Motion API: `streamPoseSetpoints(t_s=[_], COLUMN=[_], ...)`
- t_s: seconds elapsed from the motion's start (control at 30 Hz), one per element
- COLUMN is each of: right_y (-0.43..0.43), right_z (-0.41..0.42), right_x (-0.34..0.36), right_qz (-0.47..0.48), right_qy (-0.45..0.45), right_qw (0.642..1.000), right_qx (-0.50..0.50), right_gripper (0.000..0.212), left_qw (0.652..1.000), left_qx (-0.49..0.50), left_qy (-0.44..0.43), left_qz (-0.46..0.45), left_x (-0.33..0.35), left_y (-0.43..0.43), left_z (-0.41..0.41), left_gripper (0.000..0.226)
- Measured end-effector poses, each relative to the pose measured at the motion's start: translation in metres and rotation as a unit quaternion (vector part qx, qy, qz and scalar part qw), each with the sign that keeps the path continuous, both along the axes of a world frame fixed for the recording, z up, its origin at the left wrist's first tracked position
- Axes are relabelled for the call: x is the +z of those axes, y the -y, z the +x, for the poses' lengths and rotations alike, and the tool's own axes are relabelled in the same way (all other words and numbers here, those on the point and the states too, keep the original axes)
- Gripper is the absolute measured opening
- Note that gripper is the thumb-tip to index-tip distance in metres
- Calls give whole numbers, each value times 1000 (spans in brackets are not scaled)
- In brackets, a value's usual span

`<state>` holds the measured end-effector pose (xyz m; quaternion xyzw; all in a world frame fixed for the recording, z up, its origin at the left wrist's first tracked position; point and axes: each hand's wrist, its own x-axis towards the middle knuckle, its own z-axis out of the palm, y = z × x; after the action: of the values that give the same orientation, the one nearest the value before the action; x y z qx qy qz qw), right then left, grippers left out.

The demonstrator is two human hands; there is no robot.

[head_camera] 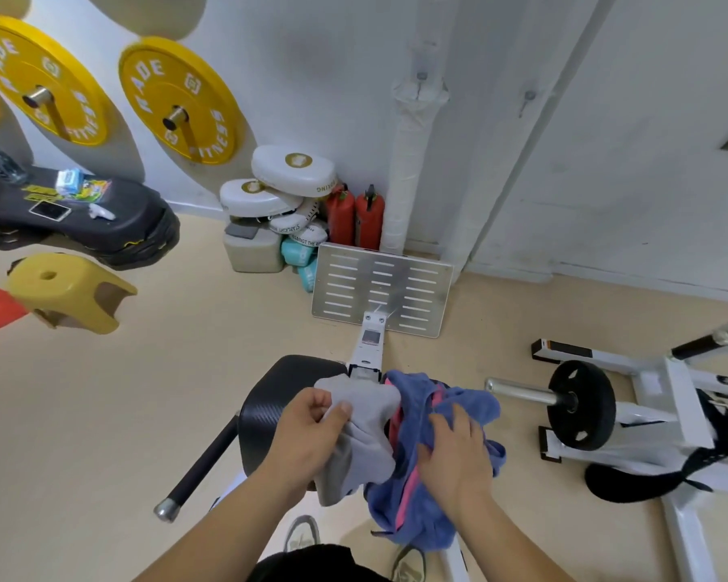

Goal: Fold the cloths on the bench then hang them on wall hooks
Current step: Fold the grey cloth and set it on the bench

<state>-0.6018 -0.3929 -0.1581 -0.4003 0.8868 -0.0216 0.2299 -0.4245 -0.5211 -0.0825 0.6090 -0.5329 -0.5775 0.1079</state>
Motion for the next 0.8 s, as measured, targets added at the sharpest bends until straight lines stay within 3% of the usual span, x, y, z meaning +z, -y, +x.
streamPoseSetpoints(t_s=[0.1,0.2,0.27,0.37,0.53,0.57,0.63,0.73,0.8], right_y=[-8,-13,-16,-16,2,3,4,0,-5], right_z=[-1,-10,-16,-33,-29,-21,-2,18,23], right_x=[-18,-16,-2,22,86,91,82,33,9], right_qz=[-10,-128,-205,-291,-447,-444,-366,-123,33], right_qy=[104,165,196,145,60,61,46,46,83], right_qw=[992,961,929,911,860,868,920,991,992], right_qx=[-76,-182,-236,-254,-240,-213,-131,24,92], right_gripper=[30,14,23,41,15,16,12,15,35], left_qw=[1000,1000,1000,999,996,996,995,994,992], left_qx=[-7,-11,-13,-20,17,31,60,93,109], left_qy=[-12,-11,-10,-11,-30,-33,-41,-46,-49], left_qz=[1,7,13,35,76,78,70,47,45], left_x=[3,4,2,-7,-15,-14,-10,1,8], left_y=[-2,-7,-9,-15,-23,-22,-20,-13,-7], left_z=[3,5,6,3,-11,-12,-12,-2,7], left_gripper=[17,15,14,16,17,16,14,12,15])
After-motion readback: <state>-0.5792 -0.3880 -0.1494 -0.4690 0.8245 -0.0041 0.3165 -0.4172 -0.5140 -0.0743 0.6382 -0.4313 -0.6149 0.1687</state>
